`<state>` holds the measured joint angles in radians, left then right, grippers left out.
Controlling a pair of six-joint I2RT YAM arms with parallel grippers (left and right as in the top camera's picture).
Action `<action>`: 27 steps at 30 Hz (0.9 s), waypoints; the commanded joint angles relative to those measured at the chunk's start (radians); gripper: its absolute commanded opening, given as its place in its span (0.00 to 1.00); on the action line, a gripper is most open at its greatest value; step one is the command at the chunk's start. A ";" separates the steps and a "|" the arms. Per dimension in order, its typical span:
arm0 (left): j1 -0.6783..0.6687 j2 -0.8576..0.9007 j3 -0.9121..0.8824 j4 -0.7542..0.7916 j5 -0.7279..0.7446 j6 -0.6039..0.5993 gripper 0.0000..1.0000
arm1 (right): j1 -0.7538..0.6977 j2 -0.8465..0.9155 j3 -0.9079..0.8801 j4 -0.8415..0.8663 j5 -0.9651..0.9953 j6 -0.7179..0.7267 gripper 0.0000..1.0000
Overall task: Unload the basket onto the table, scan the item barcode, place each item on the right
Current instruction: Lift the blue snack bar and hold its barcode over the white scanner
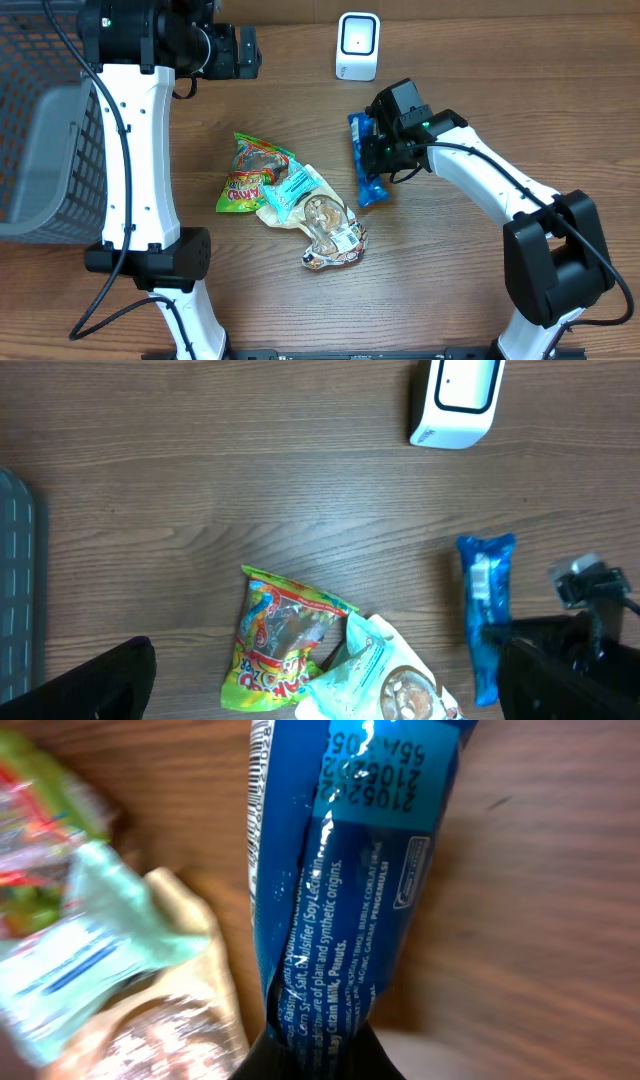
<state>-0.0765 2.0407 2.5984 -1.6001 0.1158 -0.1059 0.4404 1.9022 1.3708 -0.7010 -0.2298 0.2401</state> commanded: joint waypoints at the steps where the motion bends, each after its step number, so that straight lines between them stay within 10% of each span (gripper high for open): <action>1: 0.004 0.008 0.015 0.004 0.008 -0.014 1.00 | 0.005 -0.038 0.046 0.003 0.307 -0.077 0.04; 9: 0.004 0.008 0.015 0.004 0.008 -0.014 1.00 | 0.005 -0.038 0.058 0.039 0.613 -0.171 0.04; 15: 0.004 0.008 0.015 0.004 0.008 -0.014 1.00 | 0.030 -0.038 0.057 0.412 0.877 -0.559 0.04; 21: 0.004 0.008 0.015 0.004 0.008 -0.014 1.00 | 0.031 -0.038 0.057 0.694 0.880 -0.864 0.04; 27: 0.004 0.008 0.015 0.004 0.008 -0.014 1.00 | 0.035 -0.047 0.057 0.703 0.611 -0.747 0.04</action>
<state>-0.0765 2.0407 2.5984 -1.6001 0.1162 -0.1059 0.4683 1.9007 1.4025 -0.0154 0.5419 -0.5896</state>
